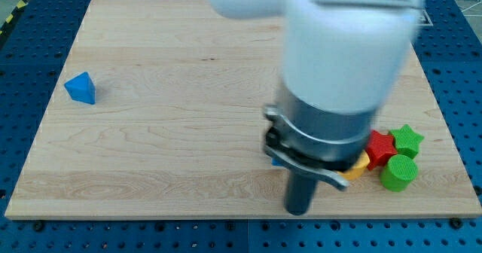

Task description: Push the green circle below the yellow heart

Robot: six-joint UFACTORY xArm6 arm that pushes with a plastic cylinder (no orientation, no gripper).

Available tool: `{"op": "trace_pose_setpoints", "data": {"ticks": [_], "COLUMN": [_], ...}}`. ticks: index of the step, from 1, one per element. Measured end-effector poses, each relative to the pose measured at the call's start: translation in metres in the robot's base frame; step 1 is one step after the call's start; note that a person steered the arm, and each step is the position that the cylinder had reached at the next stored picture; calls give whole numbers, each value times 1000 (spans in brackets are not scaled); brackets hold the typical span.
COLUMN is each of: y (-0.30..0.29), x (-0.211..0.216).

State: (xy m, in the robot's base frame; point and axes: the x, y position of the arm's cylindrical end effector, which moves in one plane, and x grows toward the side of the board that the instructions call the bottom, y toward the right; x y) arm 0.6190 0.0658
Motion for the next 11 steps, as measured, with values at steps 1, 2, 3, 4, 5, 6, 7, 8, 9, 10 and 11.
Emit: {"op": "trace_pose_setpoints", "data": {"ticks": [1,2,3,4,5,6,7,8,9,10,11], "y": [22,93,176,215,248,247,233,212,189,173,154], "x": [0,-4,-12,-22,-30,-41,-41,-42,-42,-53,-57]}}
